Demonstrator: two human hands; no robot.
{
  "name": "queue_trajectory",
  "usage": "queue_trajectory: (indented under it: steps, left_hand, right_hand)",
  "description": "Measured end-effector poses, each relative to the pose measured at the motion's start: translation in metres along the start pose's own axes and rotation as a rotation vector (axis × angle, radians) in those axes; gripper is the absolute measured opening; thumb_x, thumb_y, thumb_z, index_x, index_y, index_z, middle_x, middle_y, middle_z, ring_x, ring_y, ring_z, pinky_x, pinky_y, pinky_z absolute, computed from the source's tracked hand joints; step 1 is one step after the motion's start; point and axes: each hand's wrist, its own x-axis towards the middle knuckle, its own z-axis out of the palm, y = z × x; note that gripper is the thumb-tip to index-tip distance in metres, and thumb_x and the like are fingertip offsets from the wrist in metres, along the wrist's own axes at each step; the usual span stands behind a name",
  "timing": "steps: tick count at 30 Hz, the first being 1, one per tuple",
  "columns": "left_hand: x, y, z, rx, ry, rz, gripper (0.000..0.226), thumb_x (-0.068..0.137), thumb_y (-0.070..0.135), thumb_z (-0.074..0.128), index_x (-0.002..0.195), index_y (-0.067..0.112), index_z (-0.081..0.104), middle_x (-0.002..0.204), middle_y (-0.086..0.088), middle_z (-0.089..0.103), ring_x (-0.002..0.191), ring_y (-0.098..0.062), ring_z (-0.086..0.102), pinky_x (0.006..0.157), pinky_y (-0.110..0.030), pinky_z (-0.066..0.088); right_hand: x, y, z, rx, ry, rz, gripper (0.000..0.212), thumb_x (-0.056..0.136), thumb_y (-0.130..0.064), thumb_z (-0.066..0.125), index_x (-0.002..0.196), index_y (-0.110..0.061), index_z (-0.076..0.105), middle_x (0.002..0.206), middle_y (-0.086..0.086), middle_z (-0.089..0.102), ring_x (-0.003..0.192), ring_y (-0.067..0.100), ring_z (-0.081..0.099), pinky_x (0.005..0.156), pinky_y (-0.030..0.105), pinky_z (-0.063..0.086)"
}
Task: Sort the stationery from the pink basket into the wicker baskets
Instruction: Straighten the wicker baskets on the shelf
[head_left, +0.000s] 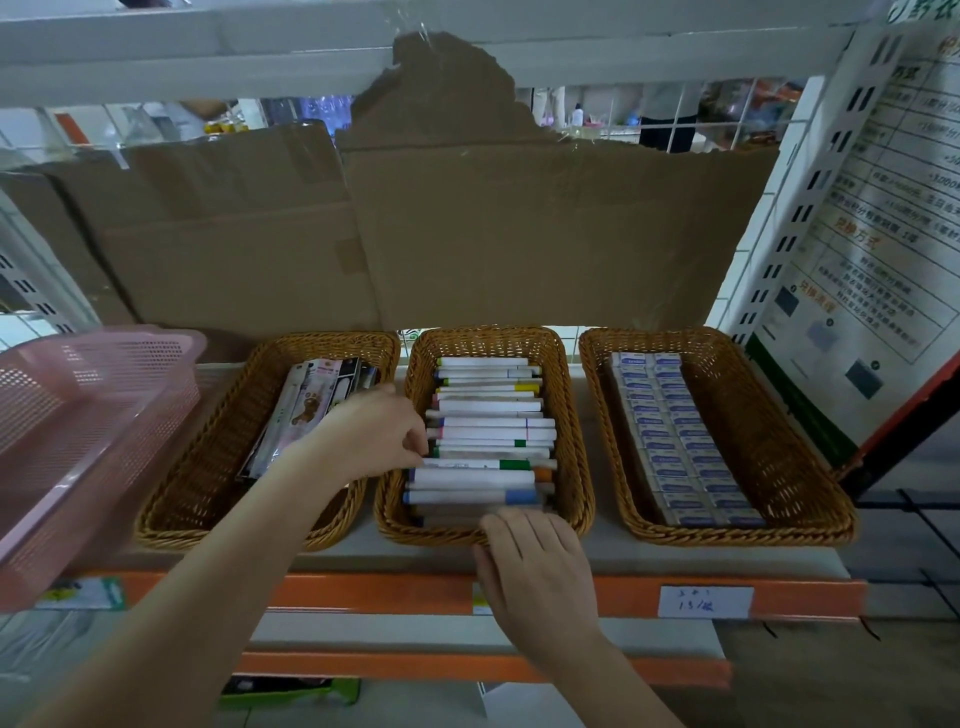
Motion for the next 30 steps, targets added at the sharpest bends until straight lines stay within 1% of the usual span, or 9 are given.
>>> queue_trajectory:
  steps: [4, 7, 11, 13, 16, 19, 21, 27, 30]
  left_hand:
    - [-0.007, 0.008, 0.003, 0.059, -0.068, 0.010, 0.035, 0.087, 0.036, 0.064, 0.120, 0.029, 0.061, 0.112, 0.004, 0.058, 0.101, -0.011, 0.049, 0.084, -0.028, 0.045]
    - [-0.005, 0.020, 0.007, 0.071, -0.023, 0.024, 0.031, 0.089, 0.036, 0.060, 0.119, 0.026, 0.059, 0.112, 0.000, 0.057, 0.103, -0.015, 0.050, 0.083, -0.031, 0.047]
    - [-0.007, 0.027, 0.005, 0.040, 0.072, 0.067, 0.039, 0.090, 0.035, 0.060, 0.128, 0.027, 0.055, 0.117, 0.007, 0.059, 0.111, -0.012, 0.046, 0.085, -0.029, 0.046]
    - [-0.011, 0.022, 0.000, 0.034, 0.088, 0.059, 0.038, 0.089, 0.035, 0.062, 0.125, 0.027, 0.056, 0.113, 0.008, 0.060, 0.107, -0.011, 0.046, 0.083, -0.026, 0.045]
    - [-0.023, 0.014, 0.000, 0.046, 0.074, 0.046, 0.028, 0.086, 0.040, 0.063, 0.111, 0.028, 0.061, 0.102, 0.010, 0.062, 0.097, -0.008, 0.047, 0.079, -0.024, 0.042]
    - [-0.031, 0.018, 0.013, 0.063, 0.026, 0.049, 0.017, 0.087, 0.036, 0.063, 0.102, 0.029, 0.062, 0.100, 0.011, 0.062, 0.099, -0.009, 0.050, 0.085, -0.026, 0.044]
    - [-0.031, 0.024, 0.018, 0.031, 0.059, 0.037, 0.011, 0.088, 0.031, 0.062, 0.098, 0.029, 0.063, 0.100, 0.009, 0.061, 0.100, -0.012, 0.053, 0.086, -0.027, 0.045]
    - [-0.026, 0.032, 0.014, -0.037, 0.146, 0.073, 0.013, 0.090, 0.032, 0.060, 0.101, 0.027, 0.063, 0.097, 0.010, 0.064, 0.098, -0.010, 0.053, 0.083, -0.027, 0.046]
    - [-0.023, 0.020, 0.005, 0.075, 0.083, 0.006, 0.018, 0.089, 0.029, 0.061, 0.107, 0.026, 0.064, 0.104, 0.006, 0.059, 0.104, -0.012, 0.049, 0.085, -0.028, 0.043]
  right_hand:
    - [0.000, -0.001, -0.001, 0.002, 0.000, 0.006, 0.029, 0.087, -0.031, 0.047, 0.092, -0.016, 0.071, 0.090, -0.001, 0.068, 0.082, 0.018, 0.064, 0.080, 0.029, 0.049]
    - [0.000, -0.001, -0.001, 0.000, 0.006, 0.002, 0.029, 0.088, -0.031, 0.046, 0.093, -0.015, 0.071, 0.091, 0.000, 0.068, 0.082, 0.018, 0.064, 0.085, 0.028, 0.041]
    - [0.000, -0.001, -0.002, 0.012, 0.014, 0.004, 0.029, 0.088, -0.030, 0.046, 0.093, -0.014, 0.070, 0.090, 0.000, 0.067, 0.081, 0.019, 0.063, 0.086, 0.028, 0.038]
    - [0.000, -0.001, -0.001, 0.019, 0.015, 0.005, 0.029, 0.087, -0.029, 0.046, 0.093, -0.014, 0.070, 0.089, 0.000, 0.066, 0.081, 0.019, 0.063, 0.086, 0.028, 0.038]
    - [0.000, -0.002, -0.001, 0.028, 0.018, 0.007, 0.028, 0.087, -0.029, 0.046, 0.093, -0.014, 0.069, 0.089, 0.001, 0.066, 0.081, 0.020, 0.063, 0.087, 0.029, 0.037]
    - [0.000, -0.003, 0.000, 0.017, 0.019, 0.010, 0.029, 0.088, -0.029, 0.046, 0.093, -0.014, 0.070, 0.090, 0.001, 0.067, 0.083, 0.020, 0.064, 0.088, 0.029, 0.038]
    - [0.000, -0.003, 0.000, 0.011, 0.014, 0.013, 0.030, 0.088, -0.030, 0.046, 0.093, -0.014, 0.070, 0.091, 0.002, 0.068, 0.083, 0.020, 0.064, 0.088, 0.030, 0.038]
    - [0.001, -0.002, -0.001, 0.011, -0.002, 0.013, 0.030, 0.088, -0.029, 0.046, 0.093, -0.014, 0.070, 0.090, 0.002, 0.067, 0.082, 0.020, 0.064, 0.086, 0.029, 0.039]
    - [0.001, -0.002, -0.002, 0.011, -0.002, 0.012, 0.030, 0.089, -0.030, 0.046, 0.094, -0.014, 0.070, 0.091, 0.001, 0.068, 0.083, 0.019, 0.064, 0.086, 0.029, 0.039]
